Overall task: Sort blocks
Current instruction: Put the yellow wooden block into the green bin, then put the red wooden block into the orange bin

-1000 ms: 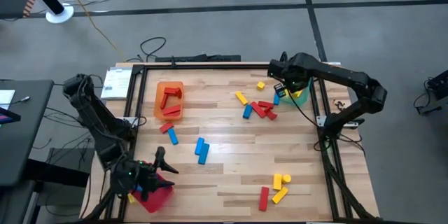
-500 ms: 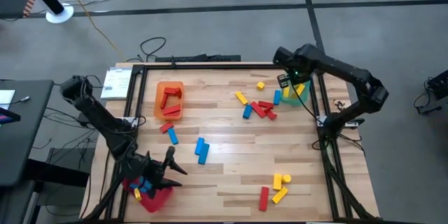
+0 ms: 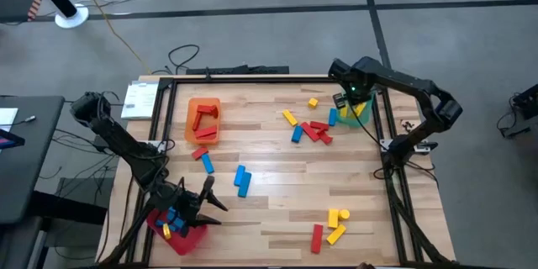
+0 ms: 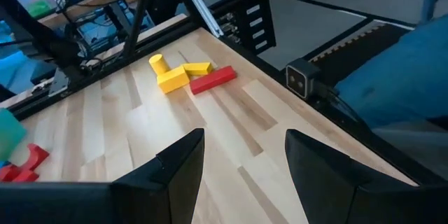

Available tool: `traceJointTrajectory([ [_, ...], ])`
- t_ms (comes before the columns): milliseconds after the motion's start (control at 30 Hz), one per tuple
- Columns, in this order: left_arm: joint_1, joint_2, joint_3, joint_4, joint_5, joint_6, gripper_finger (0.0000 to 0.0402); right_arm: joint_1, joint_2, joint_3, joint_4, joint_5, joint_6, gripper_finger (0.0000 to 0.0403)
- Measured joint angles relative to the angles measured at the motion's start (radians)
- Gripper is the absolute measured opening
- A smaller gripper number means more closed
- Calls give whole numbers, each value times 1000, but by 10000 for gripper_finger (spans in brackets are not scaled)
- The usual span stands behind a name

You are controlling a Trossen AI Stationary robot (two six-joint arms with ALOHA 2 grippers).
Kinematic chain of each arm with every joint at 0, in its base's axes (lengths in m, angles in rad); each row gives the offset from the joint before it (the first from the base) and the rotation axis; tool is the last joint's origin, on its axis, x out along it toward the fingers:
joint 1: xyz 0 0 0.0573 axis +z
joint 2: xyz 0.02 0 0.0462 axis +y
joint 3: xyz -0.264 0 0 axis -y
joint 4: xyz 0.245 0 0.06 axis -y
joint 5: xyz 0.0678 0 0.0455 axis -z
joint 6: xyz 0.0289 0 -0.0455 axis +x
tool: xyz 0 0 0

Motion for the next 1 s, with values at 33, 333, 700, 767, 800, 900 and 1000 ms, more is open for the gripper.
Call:
traceJointTrajectory([
  [33,9,4,0,-1,0,0,195,-9,0,-10,4,0,0,60],
  [333,74,9,0,-7,-1,5,195,-31,0,-55,32,0,-27,103],
  [700,116,9,0,-21,-1,0,195,-15,-1,-56,50,2,-48,171],
  [767,121,9,0,-21,-1,0,195,-13,-1,-56,49,4,-47,176],
  [800,123,9,0,-21,-1,0,195,-10,-1,-56,49,5,-47,177],
  [900,131,9,0,-21,-1,-1,195,-1,-10,-56,51,6,-47,179],
  [1000,138,9,0,-21,-1,-3,195,14,-30,-55,56,11,-45,179],
])
